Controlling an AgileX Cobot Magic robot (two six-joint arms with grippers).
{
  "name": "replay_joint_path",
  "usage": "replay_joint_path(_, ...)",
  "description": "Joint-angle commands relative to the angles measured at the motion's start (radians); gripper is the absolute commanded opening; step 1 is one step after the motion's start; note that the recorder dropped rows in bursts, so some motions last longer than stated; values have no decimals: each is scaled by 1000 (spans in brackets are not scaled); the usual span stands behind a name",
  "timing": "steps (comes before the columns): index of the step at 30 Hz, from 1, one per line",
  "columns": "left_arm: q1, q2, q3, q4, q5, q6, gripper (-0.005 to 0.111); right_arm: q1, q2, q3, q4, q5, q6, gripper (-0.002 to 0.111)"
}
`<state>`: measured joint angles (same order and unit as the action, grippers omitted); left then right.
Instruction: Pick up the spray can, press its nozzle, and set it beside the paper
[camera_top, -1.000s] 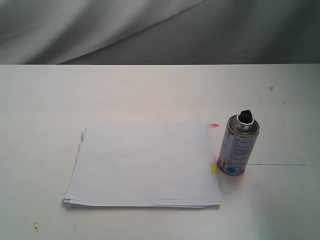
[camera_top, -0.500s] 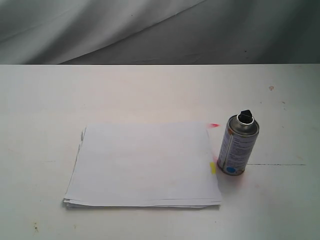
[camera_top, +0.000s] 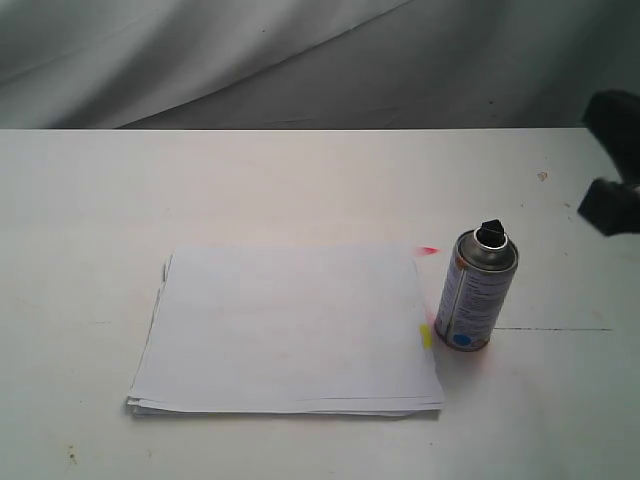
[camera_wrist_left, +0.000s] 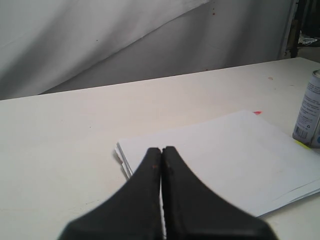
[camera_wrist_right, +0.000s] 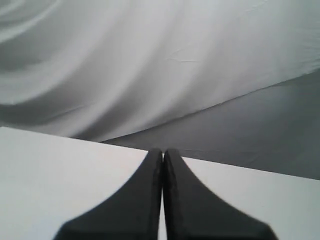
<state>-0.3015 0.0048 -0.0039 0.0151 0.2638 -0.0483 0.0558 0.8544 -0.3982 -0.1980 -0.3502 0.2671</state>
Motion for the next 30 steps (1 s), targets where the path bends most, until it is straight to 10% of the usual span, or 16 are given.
replay_joint_path(1,-5,-5,4,-6,2,-1,0,37,104,71,29,-116,-65,0)
replay_joint_path(30,-5,-5,4,-6,2,-1,0,37,492,352,145,-520,-237,0)
